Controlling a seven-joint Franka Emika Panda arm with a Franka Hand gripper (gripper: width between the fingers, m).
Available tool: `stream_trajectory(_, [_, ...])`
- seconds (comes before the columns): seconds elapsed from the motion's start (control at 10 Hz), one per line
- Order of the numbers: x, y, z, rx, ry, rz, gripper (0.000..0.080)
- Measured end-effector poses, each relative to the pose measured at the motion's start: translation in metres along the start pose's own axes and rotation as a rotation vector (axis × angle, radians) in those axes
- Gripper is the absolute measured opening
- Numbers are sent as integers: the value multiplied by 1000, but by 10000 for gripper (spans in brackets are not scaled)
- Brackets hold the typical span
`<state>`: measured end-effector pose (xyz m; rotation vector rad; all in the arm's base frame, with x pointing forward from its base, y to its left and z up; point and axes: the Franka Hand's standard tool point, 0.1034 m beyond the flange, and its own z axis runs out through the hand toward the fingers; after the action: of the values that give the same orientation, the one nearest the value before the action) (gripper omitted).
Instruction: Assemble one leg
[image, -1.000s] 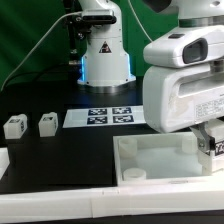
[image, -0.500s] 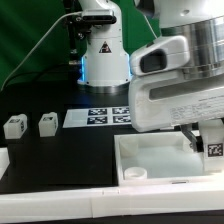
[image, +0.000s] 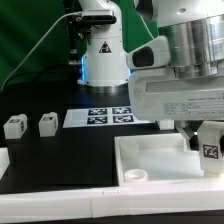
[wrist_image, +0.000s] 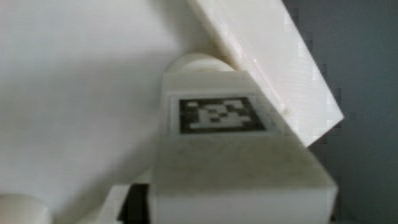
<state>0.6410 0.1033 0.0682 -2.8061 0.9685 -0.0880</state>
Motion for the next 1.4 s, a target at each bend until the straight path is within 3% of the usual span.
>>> stream_trajectory(0.4, [-5, 6, 0, 1, 2, 516, 295])
stream_trajectory(0.5, [-8, 8, 1, 19, 6, 703, 295])
stream_trajectory(0.8, [-15, 14, 2, 120, -13, 1175, 295])
stream_trajectory(1.0, [-16, 13, 2, 119, -14, 1130, 295])
stream_trajectory(1.1, [-17, 13, 3, 118, -14, 1120, 487])
stream_trajectory(1.2, [-18, 13, 3, 114, -13, 1049, 487])
stream_trajectory(1.3, [-24, 10, 4, 102, -23, 959, 601])
stream_trajectory(1.4, [-29, 3, 4, 99, -31, 854, 635])
